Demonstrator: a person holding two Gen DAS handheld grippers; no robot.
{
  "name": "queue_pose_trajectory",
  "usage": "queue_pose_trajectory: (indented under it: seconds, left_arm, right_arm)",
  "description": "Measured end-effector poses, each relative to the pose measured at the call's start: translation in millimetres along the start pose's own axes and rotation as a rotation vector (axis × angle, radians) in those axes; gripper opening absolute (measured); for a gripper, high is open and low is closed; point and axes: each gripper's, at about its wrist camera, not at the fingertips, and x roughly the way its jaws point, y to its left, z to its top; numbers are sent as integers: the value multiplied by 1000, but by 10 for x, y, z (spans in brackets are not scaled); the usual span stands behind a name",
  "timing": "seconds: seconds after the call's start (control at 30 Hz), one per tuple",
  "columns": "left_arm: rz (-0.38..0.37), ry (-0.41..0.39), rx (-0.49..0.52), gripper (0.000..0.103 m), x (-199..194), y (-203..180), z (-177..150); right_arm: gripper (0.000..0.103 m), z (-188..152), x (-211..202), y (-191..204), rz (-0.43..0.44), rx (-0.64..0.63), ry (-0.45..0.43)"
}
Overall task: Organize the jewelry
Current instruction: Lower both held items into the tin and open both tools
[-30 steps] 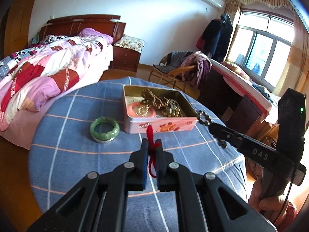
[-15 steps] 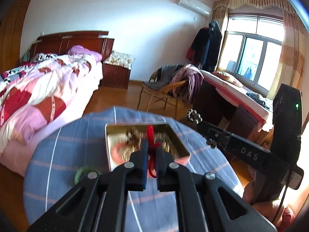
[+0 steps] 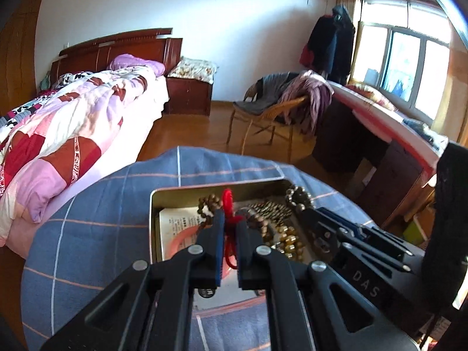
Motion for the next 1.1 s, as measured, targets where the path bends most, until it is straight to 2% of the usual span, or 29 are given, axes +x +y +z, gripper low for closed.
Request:
queue_pose_trajectory:
  seconds: [0.17,0.57,0.77,0.83,0.87,0.9,0.93,0.97,1.0,1.03,1.1]
  left_arm:
    - [44,39,18,7,179,-24,-50]
    - [59,109,15,7,454,-42,-136]
    - [80,137,11,7,513,-26,-154]
    - [89,152,10,9,530,-18,-167]
    - [93,157,4,12,532,-10,-164]
    - [98,165,-8,27,524,5,-166]
    - [96,168,-17,32,507,18,-160]
    - [94,166,-15,59,477,20,-154]
    - [101,154,-15,89,437,28,-158]
    - [113,127,-12,94,392,27,-163]
    - [121,87,5,95,300,2,-157]
  right_arm:
    - [17,-85,130,-34,-11,-4,8]
    - [17,-168,256,-65,-35,-23,33]
    - [18,-154,243,-89,-10,-8,21]
    - [27,-166,236,-77,-5,-10,22]
    - [37,-167,228,-74,-1,-9,20]
    - [41,-163,206,-69,10,-7,11]
    - [46,-155,170,-81,8,3,-8]
    - [51,-144,139,-100,16,14,-24]
    - [62,-131,104,-129,20,31,-41]
    - [64,-119,65,-158,29,49,-63]
    - [64,-104,13,-171,32,60,-87]
